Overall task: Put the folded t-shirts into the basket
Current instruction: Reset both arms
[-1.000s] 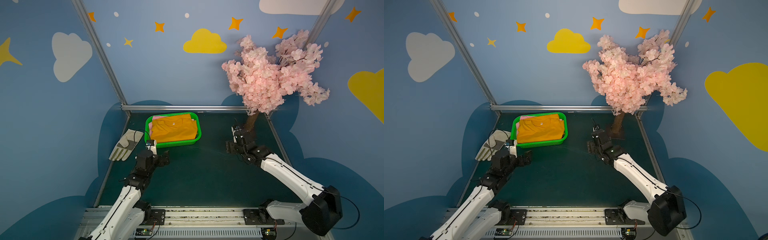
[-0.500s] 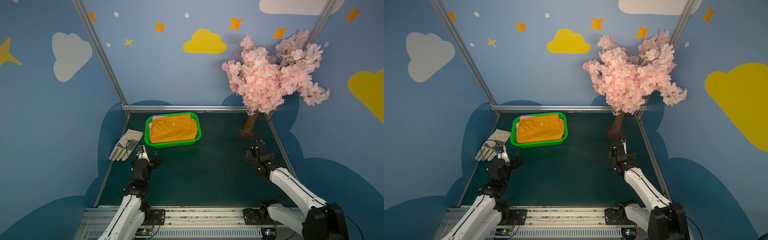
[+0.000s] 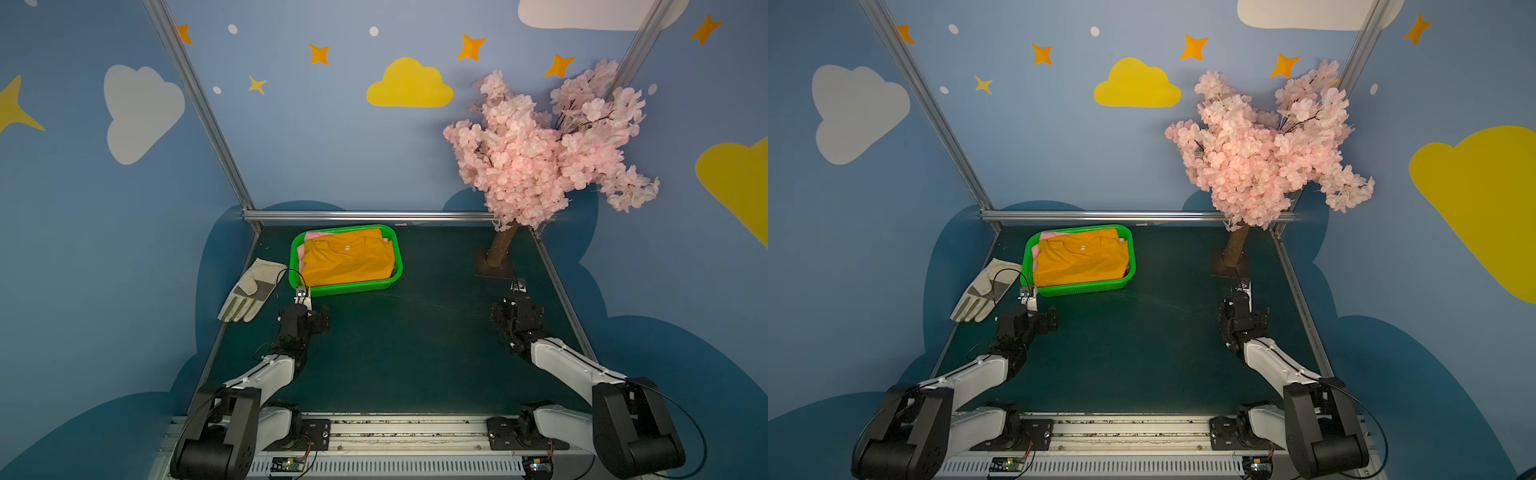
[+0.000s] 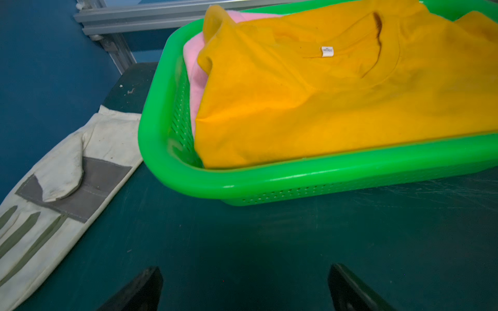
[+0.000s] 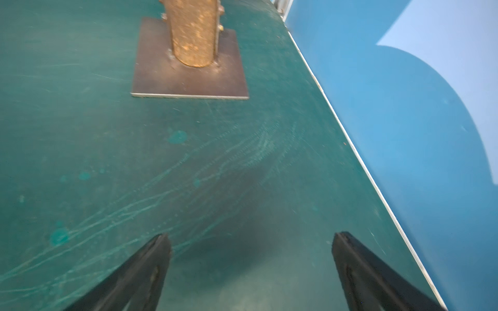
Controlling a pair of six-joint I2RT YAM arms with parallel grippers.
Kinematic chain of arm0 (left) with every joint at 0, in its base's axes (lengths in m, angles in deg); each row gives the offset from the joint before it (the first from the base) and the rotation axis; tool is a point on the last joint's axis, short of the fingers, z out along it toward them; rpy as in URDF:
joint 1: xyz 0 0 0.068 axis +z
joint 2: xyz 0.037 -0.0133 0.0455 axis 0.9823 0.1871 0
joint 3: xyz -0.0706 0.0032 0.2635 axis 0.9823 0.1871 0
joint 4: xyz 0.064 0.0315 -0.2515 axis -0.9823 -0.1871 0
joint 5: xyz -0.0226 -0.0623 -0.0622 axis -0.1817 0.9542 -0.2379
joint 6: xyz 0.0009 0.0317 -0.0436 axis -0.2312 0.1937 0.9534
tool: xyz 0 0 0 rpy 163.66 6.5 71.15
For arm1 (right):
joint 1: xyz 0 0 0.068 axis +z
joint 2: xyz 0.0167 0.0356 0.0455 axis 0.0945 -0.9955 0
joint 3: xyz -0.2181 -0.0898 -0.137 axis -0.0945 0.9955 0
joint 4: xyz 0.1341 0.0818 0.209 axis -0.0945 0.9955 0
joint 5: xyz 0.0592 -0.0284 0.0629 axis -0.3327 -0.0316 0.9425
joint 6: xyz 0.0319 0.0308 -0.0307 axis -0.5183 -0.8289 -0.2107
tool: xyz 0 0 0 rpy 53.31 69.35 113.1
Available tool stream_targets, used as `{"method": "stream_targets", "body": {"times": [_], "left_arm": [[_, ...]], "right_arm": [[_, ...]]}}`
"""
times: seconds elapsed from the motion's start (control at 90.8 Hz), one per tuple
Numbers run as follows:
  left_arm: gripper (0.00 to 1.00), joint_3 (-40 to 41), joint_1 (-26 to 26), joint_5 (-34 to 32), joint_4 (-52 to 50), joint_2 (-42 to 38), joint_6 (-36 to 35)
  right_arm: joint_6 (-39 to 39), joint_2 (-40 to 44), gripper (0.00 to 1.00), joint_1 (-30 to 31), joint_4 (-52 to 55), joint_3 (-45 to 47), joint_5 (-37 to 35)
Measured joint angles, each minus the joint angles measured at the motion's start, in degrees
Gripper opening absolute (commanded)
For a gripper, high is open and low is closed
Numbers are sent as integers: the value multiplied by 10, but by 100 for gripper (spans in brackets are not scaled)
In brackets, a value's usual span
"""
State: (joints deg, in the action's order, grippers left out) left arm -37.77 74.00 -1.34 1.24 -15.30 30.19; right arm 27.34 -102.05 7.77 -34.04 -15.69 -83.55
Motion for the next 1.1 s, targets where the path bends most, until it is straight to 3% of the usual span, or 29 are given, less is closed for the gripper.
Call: {"method": "stream_targets", "body": {"times": [0.242, 0.419, 0.54, 0.661, 1.101], "left_arm": [[100, -15, 7, 37, 104, 80, -14], [100, -15, 15, 73, 196, 183, -26], [100, -27, 18, 89, 184, 184, -28], [100, -33, 20, 96, 196, 185, -28], [100, -33, 19, 105, 191, 185, -44]], "right_arm": [[16, -29, 98, -28, -80, 0, 47], [35, -38, 98, -38, -115, 2, 68], [44, -54, 97, -51, -180, 19, 86], [39, -129, 97, -70, -245, 31, 99], [47, -146, 98, -82, -243, 15, 142]]}}
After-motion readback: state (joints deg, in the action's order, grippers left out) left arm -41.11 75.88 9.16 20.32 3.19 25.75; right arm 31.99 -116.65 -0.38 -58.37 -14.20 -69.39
